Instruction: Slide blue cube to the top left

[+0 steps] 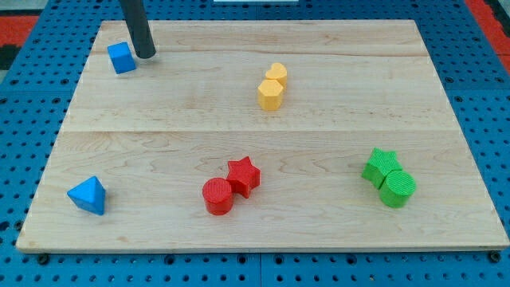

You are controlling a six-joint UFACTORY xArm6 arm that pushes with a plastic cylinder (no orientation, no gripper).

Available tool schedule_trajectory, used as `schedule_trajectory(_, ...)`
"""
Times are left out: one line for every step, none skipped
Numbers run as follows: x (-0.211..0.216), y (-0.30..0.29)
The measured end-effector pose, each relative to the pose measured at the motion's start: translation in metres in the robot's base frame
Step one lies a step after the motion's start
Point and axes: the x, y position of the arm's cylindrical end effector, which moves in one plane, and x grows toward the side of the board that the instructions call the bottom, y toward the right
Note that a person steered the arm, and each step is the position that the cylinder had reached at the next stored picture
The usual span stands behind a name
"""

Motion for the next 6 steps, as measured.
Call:
schedule_trajectory(0.031, -0.010)
schedule_trajectory(0.035, -0.056)
schedule_trajectory(-0.007, -0.073)
schedule_trajectory(-0.026, -0.063)
schedule_trajectory(-0.011, -0.055)
schedule_trajectory(-0.008, -0.050)
